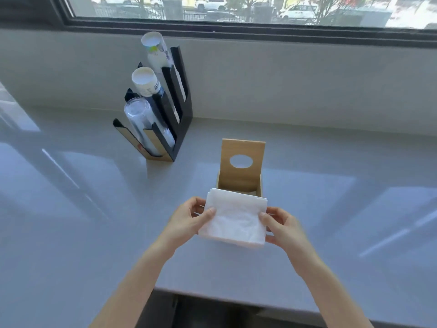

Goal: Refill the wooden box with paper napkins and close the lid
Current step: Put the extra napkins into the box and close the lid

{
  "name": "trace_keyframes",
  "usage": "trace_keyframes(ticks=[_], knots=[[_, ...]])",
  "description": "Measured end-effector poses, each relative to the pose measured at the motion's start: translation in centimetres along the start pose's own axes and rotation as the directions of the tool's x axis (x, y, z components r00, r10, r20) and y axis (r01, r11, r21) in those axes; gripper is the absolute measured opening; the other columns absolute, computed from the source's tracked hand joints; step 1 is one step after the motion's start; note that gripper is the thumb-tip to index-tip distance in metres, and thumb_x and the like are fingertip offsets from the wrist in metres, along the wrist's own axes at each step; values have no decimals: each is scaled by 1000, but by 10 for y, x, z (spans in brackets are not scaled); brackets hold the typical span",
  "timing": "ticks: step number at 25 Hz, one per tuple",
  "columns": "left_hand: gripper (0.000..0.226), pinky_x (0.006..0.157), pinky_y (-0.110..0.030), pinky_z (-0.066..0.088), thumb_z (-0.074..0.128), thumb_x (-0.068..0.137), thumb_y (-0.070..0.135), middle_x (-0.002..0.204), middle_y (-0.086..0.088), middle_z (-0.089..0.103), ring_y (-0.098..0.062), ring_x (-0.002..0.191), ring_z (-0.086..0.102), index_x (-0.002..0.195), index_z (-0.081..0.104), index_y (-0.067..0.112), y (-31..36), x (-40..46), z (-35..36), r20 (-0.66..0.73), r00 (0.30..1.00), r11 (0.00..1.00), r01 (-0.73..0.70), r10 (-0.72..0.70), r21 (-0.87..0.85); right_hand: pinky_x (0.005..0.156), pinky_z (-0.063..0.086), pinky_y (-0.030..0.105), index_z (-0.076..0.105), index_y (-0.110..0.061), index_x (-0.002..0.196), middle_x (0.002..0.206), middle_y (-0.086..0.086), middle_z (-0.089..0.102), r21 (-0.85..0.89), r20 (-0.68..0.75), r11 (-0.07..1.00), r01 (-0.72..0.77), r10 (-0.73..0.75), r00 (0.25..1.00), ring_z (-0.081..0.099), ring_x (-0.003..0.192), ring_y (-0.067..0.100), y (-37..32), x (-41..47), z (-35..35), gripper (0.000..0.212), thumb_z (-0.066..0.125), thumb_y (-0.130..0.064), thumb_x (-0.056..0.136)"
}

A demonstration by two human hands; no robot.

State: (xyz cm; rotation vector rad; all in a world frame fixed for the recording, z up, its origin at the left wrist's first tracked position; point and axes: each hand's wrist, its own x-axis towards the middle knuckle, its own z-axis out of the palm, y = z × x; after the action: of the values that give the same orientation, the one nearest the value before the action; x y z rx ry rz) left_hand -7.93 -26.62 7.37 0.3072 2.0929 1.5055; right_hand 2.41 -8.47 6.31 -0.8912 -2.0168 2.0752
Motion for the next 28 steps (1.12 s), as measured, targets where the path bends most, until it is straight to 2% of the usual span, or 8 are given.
trace_keyframes(ticks=[6, 9, 12, 16, 19, 23, 26, 28], knots=[[5, 65, -23, 47, 62, 84, 24, 82, 6, 63, -17, 79, 60, 82, 57, 24, 17, 66, 14, -113, 993, 984, 54, -35, 170, 57, 56, 20, 59, -16, 96, 78, -4, 63, -231, -3, 972, 29, -30, 1000, 62, 74, 10, -22, 72, -17, 9, 56, -13, 87], [12, 57, -18, 41, 63, 81, 29, 73, 12, 58, -9, 73, 56, 79, 50, 30, 19, 83, 19, -183, 983, 938, 82, -20, 336, 66, 59, 31, 60, -18, 94, 76, -7, 64, -334, -6, 942, 26, -29, 1000, 64, 72, 11, -26, 96, -19, 10, 58, -16, 84], [13, 51, -16, 36, 61, 80, 33, 73, 14, 56, 0, 66, 52, 79, 48, 30, 20, 96, 21, -183, 983, 903, 103, -28, 416, 77, 58, 40, 58, -21, 90, 77, -9, 65, -418, -20, 908, 23, -34, 999, 65, 75, 13, -27, 109, -20, 7, 57, -19, 84], [14, 61, -29, 43, 55, 83, 33, 87, 6, 63, -15, 72, 55, 86, 48, 22, 20, 104, 25, -160, 987, 852, 89, -7, 516, 80, 54, 38, 59, -15, 96, 80, -6, 63, -499, -27, 865, 44, -66, 997, 63, 87, 19, -26, 112, -16, 11, 55, -19, 86], [20, 65, -33, 45, 50, 86, 34, 95, 2, 65, -23, 83, 59, 92, 48, 15, 20, 105, 27, -137, 989, 751, 47, 59, 659, 77, 51, 37, 57, -12, 102, 90, 0, 65, -616, -67, 785, 61, -129, 989, 61, 90, 22, -27, 110, -7, 18, 51, -22, 89], [23, 61, -33, 36, 48, 89, 32, 86, -4, 57, -25, 85, 54, 82, 33, 16, 20, 109, 30, -34, 981, 492, -64, 189, 868, 61, 38, 31, 48, -11, 96, 97, 4, 63, -859, -72, 509, 51, -219, 973, 55, 91, 26, -27, 107, 9, 14, 44, -24, 91], [17, 63, -30, 27, 45, 91, 30, 95, -5, 59, -25, 91, 51, 86, 34, 17, 19, 111, 32, 82, 964, 325, -164, 251, 931, 59, 31, 29, 33, -16, 84, 98, 5, 63, -932, -77, 363, 5, -212, 974, 58, 89, 28, -31, 103, 16, 14, 41, -24, 92], [15, 64, -29, 25, 42, 91, 28, 98, -6, 60, -25, 96, 50, 87, 36, 16, 17, 113, 31, 149, 952, 274, -223, 266, 936, 59, 29, 29, 29, -17, 84, 99, 5, 64, -956, -44, 294, 17, -200, 979, 58, 87, 30, -35, 104, 18, 16, 41, -23, 92]])
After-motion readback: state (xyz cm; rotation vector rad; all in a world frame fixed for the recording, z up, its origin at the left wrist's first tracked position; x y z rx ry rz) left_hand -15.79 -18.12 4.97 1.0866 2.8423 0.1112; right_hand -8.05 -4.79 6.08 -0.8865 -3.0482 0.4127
